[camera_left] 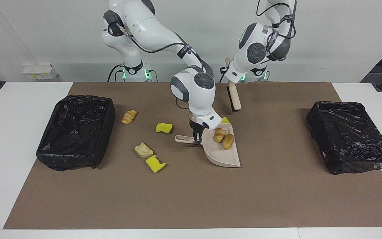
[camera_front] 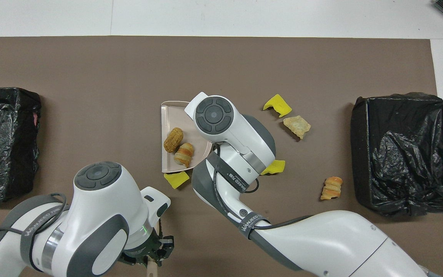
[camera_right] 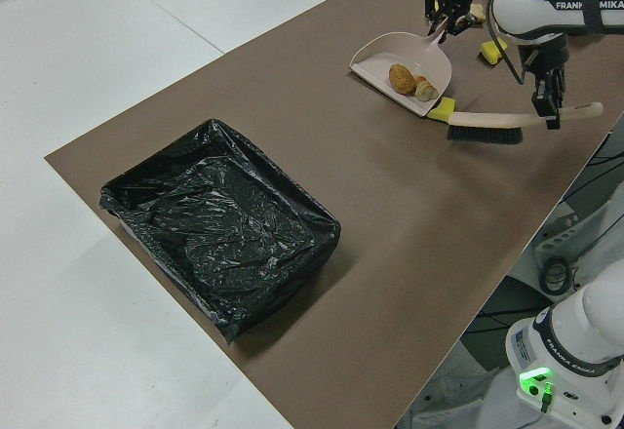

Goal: Sweep and dump trash in bin
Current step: 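Sweep remaining pieces into the dustpan with the left gripper brush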

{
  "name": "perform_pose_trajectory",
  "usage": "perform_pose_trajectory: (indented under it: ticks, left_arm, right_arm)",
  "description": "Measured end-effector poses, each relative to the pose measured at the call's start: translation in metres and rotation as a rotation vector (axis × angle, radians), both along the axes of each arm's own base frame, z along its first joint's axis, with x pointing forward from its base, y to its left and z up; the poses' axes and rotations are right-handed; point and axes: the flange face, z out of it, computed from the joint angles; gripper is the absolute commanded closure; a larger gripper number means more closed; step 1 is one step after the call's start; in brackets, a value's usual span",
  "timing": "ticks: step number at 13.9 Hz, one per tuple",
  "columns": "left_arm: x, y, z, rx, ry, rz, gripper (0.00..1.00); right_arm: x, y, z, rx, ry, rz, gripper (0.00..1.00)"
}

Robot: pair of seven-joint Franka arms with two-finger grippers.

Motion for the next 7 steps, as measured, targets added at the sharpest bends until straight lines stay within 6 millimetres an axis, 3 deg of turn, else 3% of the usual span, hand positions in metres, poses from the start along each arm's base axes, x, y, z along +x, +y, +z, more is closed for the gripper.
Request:
perform_pose_trajectory:
  ticks: [3,7]
  left_arm:
    - [0.0,-0.006,-0.011,0.033,-0.057,0.114,1.0]
    - [-0.003,-0.014,-0.015,0.046,-0.071,0.146,1.0]
  right_arm:
    - [0.011,-0.017,0.003,-0.011,0.0,0.067,1.0]
    - [0.032,-0.077,0.031,-0.07,0.039,0.137,1.0]
